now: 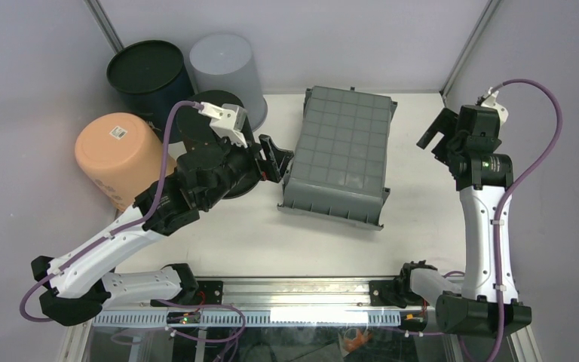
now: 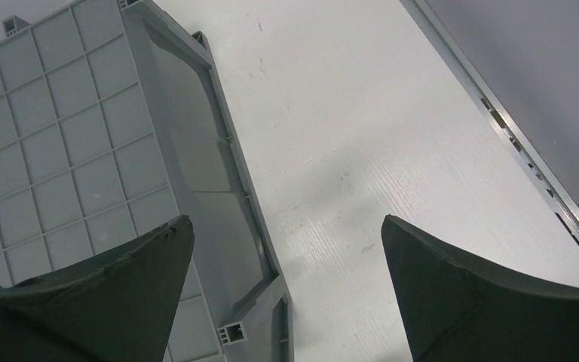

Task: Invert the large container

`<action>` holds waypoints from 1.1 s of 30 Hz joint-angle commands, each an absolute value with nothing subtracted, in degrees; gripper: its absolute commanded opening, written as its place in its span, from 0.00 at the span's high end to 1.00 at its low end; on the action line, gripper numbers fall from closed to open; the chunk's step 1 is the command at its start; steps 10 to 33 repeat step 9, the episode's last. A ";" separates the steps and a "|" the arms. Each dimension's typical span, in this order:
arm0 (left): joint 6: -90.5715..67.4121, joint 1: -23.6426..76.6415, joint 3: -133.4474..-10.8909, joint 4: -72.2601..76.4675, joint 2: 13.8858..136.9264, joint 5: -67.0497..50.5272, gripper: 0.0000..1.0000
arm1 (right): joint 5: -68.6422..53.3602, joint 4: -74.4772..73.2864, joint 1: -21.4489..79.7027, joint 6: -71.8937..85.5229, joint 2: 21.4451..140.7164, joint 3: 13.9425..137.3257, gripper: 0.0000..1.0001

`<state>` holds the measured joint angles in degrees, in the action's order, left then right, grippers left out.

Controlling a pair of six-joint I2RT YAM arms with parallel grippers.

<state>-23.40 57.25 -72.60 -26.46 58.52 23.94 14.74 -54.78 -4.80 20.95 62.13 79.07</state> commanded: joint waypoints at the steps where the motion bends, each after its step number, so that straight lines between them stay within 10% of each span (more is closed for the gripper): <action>1: -23.98 56.78 -73.49 -23.29 58.29 25.03 0.01 | 16.27 -53.78 -4.92 20.16 59.15 77.95 0.01; 33: -23.33 56.82 -73.02 -23.30 58.79 23.82 0.01 | 17.47 -51.13 -4.90 19.97 57.01 77.28 0.00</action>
